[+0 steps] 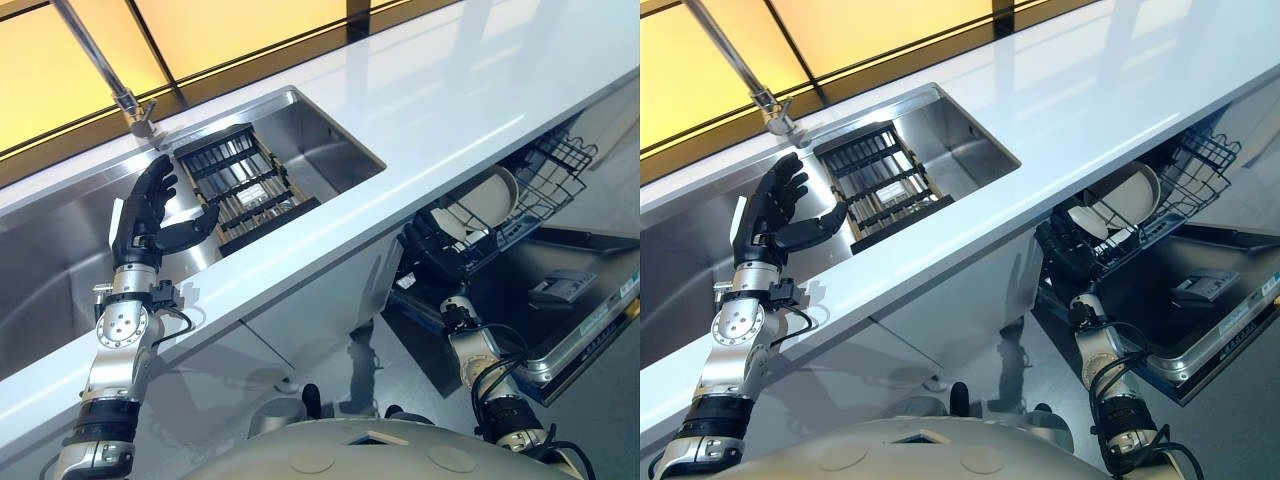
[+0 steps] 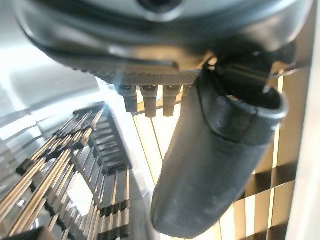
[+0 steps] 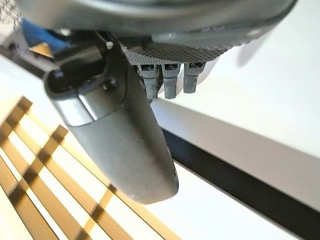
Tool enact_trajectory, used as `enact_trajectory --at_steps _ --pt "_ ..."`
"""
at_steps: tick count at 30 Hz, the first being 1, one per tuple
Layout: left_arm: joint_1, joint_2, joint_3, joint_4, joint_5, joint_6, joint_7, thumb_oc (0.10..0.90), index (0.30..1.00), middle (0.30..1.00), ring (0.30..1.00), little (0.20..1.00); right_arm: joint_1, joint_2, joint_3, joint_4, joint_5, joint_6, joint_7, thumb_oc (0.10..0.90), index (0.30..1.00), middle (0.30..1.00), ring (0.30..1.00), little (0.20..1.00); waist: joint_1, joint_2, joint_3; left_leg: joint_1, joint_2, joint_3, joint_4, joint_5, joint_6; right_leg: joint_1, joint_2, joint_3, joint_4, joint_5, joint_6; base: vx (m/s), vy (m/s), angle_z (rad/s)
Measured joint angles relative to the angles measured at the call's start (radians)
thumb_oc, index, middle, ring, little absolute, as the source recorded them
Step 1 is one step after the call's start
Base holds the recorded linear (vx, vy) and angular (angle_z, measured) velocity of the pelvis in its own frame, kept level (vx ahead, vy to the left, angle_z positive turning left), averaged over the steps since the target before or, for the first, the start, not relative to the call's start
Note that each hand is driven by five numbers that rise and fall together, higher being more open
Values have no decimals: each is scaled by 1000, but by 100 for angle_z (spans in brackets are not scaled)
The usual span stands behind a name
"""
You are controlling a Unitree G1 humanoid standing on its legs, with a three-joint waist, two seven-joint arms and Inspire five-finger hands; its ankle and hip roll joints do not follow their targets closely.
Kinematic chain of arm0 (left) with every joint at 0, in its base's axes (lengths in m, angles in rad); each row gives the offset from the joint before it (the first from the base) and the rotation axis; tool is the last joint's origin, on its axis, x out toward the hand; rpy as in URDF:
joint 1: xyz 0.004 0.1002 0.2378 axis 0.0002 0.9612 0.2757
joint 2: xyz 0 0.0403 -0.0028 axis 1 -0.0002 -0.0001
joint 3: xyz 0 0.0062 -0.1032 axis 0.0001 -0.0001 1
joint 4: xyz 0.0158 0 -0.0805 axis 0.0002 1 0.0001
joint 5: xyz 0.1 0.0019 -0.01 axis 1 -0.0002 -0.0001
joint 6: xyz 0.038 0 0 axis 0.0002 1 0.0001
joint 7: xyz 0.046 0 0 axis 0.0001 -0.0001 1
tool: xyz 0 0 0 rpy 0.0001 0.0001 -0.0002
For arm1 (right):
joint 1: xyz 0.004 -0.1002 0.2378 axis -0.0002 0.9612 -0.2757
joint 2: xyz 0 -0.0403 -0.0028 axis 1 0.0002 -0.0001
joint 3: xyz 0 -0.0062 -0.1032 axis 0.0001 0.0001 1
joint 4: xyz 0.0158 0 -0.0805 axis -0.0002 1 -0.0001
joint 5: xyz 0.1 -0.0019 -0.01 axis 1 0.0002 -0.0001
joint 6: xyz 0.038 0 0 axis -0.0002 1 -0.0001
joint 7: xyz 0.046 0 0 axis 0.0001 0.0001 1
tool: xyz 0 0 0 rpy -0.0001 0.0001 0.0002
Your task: Pick up plates and place into dishwasher.
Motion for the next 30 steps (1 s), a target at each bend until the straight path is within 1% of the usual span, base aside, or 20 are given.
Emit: enact_trajectory --at_steps 1,2,4,6,9,11,12,13,14,15,16,17,18,20,21,23,26,28,30 --pt "-1 0 0 1 0 0 0 800 900 900 900 900 0 4 6 0 15 -10 -11 800 900 900 900 900 5 0 0 0 1 -2 0 1 -1 0 0 -9 0 1 0 33 -2 -6" --pt "-3 0 0 4 -1 0 0 800 900 900 900 900 -1 18 24 0 54 -38 -35 800 900 900 900 900 17 -1 0 -1 6 -3 0 3 -4 0 0 -21 0 4 -2 0 0 0" --pt "-10 0 -3 14 -2 0 -1 800 900 900 900 900 -2 37 35 0 93 -70 -61 800 900 900 900 900 30 -4 0 -1 10 -5 0 6 -8 0 2 -40 0 6 -5 0 0 0" --pt "-19 0 -5 36 -2 0 -3 800 900 900 900 900 -9 53 37 0 112 -96 -103 800 900 900 900 900 41 -4 0 -4 11 -8 0 8 -11 -1 4 -48 0 7 -7 -8 -2 2" --pt "-18 0 -5 41 -3 0 -17 800 900 900 900 900 -19 67 37 0 102 -147 -183 800 900 900 900 900 56 -7 0 -10 11 -18 0 10 -10 -2 4 -58 0 7 -7 -24 0 8" --pt "-18 0 -5 41 -3 0 -20 800 900 900 900 900 -28 75 37 0 19 -185 -261 800 900 900 900 900 59 -11 2 -15 10 -19 0 13 -9 -4 1 -64 0 7 -7 -36 9 11" --pt "-18 0 -4 41 -4 0 -20 800 900 900 900 900 -35 77 35 0 -49 -191 -310 800 900 900 900 900 60 -16 5 -15 9 -19 0 13 -8 -4 1 -63 0 7 -7 -65 16 3" --pt "-18 1 -4 41 -4 0 -20 800 900 900 900 900 -48 72 31 0 -143 -190 -369 800 900 900 900 900 59 -23 8 -16 8 -19 0 13 -8 -5 1 -62 0 7 -7 -53 16 1" --pt "-18 1 -4 41 -4 0 -20 800 900 900 900 900 -54 71 31 0 -192 -184 -393 800 900 900 900 900 58 -26 10 -17 8 -19 0 13 -8 -5 1 -60 0 7 -7 -60 22 0" --pt "-18 1 -4 41 -4 0 -20 800 900 900 900 900 -59 59 29 -2 -271 -167 -421 800 900 900 900 900 54 -32 13 -18 8 -18 0 13 -8 -7 2 -58 1 7 -7 -33 16 -2" --pt "-13 1 -3 39 -4 -1 -18 800 900 900 900 900 -52 46 25 -20 -391 -139 -442 800 900 900 900 900 46 -38 14 -18 8 -15 0 13 -8 -15 2 -52 4 7 -7 -49 19 -7" --pt "-1 1 1 36 -4 0 -16 800 900 900 900 900 -44 32 28 -58 -485 -105 -458 800 900 900 900 900 46 -38 14 -22 8 -15 0 17 -9 -17 3 -44 5 7 -7 -44 9 -13" --pt "3 1 5 36 -3 -1 -16 800 900 900 900 900 -41 11 23 -78 -556 -73 -468 800 900 900 900 900 36 -39 14 -19 7 -14 1 20 -3 -19 3 -38 5 9 -5 -67 7 -9" --pt "28 -12 18 19 -1 -4 -15 800 900 900 900 900 0 -13 11 -149 -665 -32 -442 800 900 900 900 900 15 -41 15 -15 6 -1 1 19 -1 -18 3 -34 5 8 -5 -73 5 -5" --pt "57 -21 31 -9 0 -4 -12 800 900 900 900 900 30 -5 0 -195 -702 -24 -425 800 900 900 900 900 8 -41 15 -15 5 3 1 16 0 -19 2 -30 5 8 -4 -81 6 -12" --pt "73 -30 44 -20 4 -7 -10 800 900 900 900 900 58 6 -21 -218 -768 -19 -386 800 900 900 900 900 -14 -44 16 -13 4 11 1 12 0 -21 4 -9 5 6 -2 -78 -1 -8" --pt "94 -42 65 -32 20 -23 1 800 900 900 900 900 130 23 -91 -235 -826 -18 -262 800 900 900 900 900 -38 -47 18 -12 3 20 0 4 -1 -23 3 3 5 4 1 -64 -14 -9" --pt "105 -52 89 -32 21 -33 1 800 900 900 900 900 173 14 -112 -233 -846 -14 -215 800 900 900 900 900 -48 -49 19 -12 5 33 0 -5 -6 -24 3 19 5 3 2 -51 -29 -17" --pt "116 -53 114 -36 20 -42 0 800 900 900 900 900 216 7 -146 -231 -847 -1 -162 800 900 900 900 900 -67 -59 18 -15 5 37 0 -5 -5 -33 3 24 5 3 2 -39 -27 -9"
